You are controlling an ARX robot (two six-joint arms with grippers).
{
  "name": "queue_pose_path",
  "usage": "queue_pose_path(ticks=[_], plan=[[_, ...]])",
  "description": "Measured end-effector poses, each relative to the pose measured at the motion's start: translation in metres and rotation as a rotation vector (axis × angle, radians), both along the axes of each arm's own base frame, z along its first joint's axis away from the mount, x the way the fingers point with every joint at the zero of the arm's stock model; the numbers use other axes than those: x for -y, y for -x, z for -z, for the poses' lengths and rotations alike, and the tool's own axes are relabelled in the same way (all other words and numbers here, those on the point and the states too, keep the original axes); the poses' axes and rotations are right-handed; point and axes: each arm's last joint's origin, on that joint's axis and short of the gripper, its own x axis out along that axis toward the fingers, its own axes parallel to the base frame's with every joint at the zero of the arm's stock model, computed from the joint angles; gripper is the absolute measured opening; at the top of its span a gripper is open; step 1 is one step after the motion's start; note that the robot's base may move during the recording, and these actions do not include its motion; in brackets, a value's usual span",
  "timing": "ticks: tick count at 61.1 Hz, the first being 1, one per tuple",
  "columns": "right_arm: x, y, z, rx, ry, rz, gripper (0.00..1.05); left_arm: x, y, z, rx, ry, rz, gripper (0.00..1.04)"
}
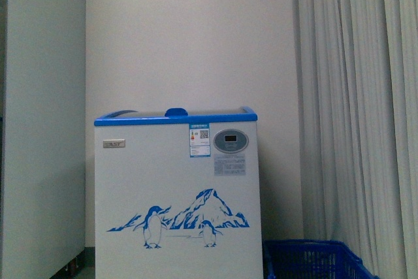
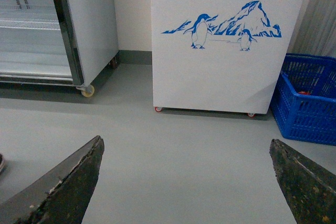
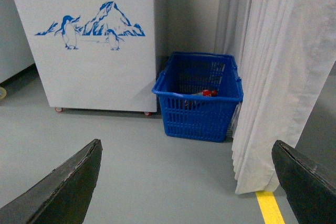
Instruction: Put drink in fridge
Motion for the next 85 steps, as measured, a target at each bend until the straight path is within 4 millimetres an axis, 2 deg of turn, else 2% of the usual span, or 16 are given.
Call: queue_pose_path(ticks=[85], plan=[[0.0000, 0.0000, 0.0000, 0.000, 0.000, 0.000, 0.97, 0.0000, 0.0000, 0.0000, 0.000, 0.000, 0.000, 0.97]])
